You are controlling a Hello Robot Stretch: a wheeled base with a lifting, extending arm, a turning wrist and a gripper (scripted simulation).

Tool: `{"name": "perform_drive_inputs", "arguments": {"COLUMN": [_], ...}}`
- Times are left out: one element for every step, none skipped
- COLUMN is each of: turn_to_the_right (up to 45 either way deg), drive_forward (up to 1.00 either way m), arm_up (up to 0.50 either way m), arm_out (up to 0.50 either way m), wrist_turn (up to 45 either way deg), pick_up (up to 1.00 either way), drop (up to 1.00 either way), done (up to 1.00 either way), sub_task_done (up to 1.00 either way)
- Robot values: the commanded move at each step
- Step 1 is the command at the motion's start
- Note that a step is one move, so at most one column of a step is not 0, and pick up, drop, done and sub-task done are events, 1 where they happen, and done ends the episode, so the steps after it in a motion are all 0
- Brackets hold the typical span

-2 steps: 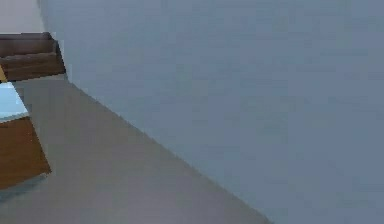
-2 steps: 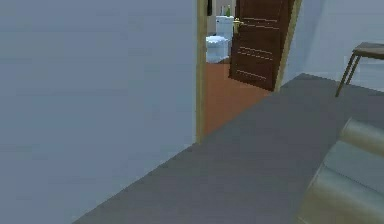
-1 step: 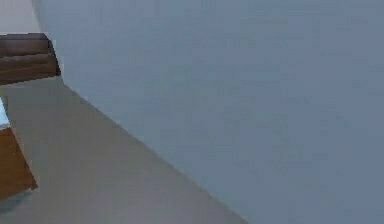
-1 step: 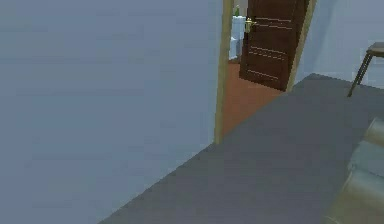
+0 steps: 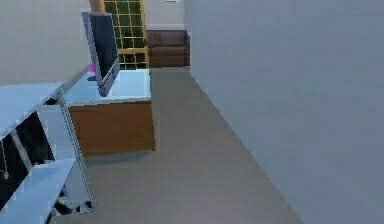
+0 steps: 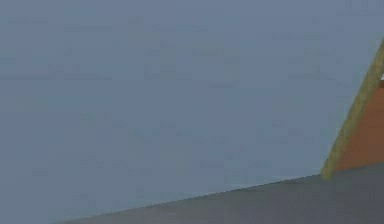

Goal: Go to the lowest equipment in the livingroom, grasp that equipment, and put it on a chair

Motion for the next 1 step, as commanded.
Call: {"name": "perform_drive_inputs", "arguments": {"turn_to_the_right": [0.0], "drive_forward": [1.00], "arm_up": [0.00], "arm_out": [0.00], "wrist_turn": [0.0], "pick_up": [0.00], "drop": [0.00], "done": [0.00], "sub_task_done": [0.00]}}
